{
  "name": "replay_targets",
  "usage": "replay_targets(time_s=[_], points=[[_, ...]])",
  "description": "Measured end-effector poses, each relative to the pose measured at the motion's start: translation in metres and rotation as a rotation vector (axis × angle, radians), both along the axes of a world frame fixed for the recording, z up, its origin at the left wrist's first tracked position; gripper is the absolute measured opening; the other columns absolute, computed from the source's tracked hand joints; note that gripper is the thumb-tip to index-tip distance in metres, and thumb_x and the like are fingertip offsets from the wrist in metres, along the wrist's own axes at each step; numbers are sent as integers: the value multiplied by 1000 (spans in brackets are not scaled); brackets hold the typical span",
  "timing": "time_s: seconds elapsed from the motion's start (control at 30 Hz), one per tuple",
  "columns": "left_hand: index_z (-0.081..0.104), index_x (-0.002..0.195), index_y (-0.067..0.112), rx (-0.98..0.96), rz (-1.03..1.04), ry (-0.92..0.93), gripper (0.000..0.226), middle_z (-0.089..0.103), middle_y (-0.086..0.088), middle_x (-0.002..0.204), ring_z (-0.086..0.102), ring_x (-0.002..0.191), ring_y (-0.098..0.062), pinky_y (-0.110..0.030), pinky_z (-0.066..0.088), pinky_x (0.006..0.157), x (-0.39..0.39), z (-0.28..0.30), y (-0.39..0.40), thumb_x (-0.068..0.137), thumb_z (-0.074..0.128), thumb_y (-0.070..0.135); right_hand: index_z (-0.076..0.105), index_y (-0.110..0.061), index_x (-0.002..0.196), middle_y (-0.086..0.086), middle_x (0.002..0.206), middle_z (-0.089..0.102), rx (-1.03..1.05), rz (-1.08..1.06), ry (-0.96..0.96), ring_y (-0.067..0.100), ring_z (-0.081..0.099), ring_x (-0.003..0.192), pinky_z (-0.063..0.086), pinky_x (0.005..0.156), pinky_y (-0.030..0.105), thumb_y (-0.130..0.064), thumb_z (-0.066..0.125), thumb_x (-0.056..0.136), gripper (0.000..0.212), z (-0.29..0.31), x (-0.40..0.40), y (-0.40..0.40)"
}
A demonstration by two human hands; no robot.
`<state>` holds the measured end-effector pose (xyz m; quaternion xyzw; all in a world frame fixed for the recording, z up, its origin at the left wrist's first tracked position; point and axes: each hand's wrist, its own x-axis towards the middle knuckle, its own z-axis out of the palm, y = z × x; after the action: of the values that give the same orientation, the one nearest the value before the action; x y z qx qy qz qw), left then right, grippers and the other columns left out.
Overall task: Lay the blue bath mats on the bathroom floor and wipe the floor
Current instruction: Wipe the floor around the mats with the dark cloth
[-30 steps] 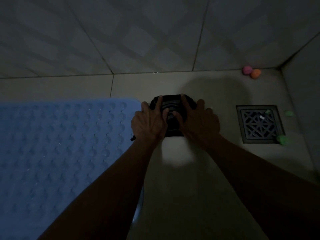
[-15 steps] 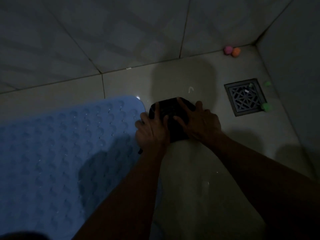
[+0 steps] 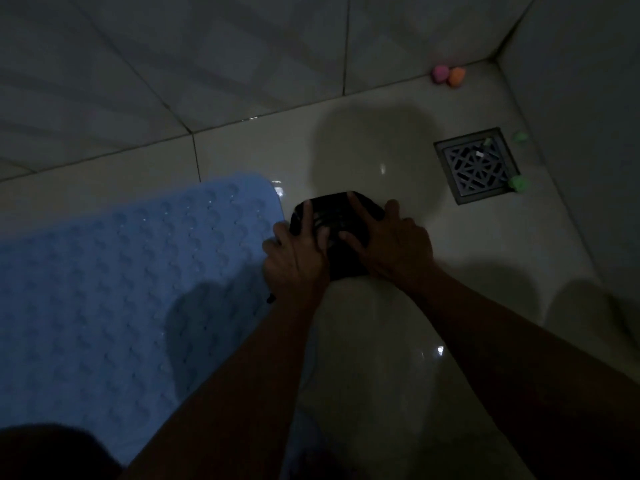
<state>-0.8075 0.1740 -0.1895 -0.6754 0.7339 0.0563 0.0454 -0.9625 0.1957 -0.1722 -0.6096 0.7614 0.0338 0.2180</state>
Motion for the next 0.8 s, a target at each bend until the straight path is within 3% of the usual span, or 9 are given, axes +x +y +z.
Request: replay_targets(time_s=[0.17, 0.3, 0.43, 0.67, 0.8], points=[[38, 151, 39, -41, 44, -54, 59, 61, -16, 114, 61, 77, -33, -31, 30, 56, -2, 7, 22, 97, 38, 63, -4, -46, 155, 18, 156, 22, -11, -5, -68, 42, 51, 116, 44, 89, 42, -74, 29, 93, 76, -3, -2, 20], [6, 157, 44, 112, 90, -86, 62, 44, -16, 136, 54, 100, -34, -36, 32, 67, -8, 21, 51, 100, 22, 63, -5, -45, 156, 20, 151, 27, 2, 22, -100, 41, 52, 109, 44, 84, 41, -72, 30, 94, 75, -2, -3, 48], [-4, 156, 44, 210, 136, -110, 62, 41, -16, 138, 53, 106, -34, -37, 31, 72, -15, 32, 76, 101, 19, 63, -7, -42, 156, 21, 152, 23, 39, 90, -48, 41, 53, 108, 46, 85, 41, -71, 28, 94, 77, -2, -8, 65], [-18, 154, 43, 386, 158, -267, 77, 42, -18, 134, 55, 102, -34, -37, 35, 72, -25, 48, 93, 100, 34, 60, -12, -40, 156, 23, 155, 16, 82, 156, -117, 48, 45, 123, 41, 101, 48, -70, 29, 94, 80, -1, -14, 84], [-20, 153, 39, 420, 137, -320, 85, 41, -18, 139, 52, 112, -33, -38, 40, 81, -33, 57, 102, 100, 44, 54, -11, -38, 156, 23, 155, 16, 76, 186, -95, 46, 47, 119, 43, 95, 44, -71, 29, 94, 81, 0, -16, 88]])
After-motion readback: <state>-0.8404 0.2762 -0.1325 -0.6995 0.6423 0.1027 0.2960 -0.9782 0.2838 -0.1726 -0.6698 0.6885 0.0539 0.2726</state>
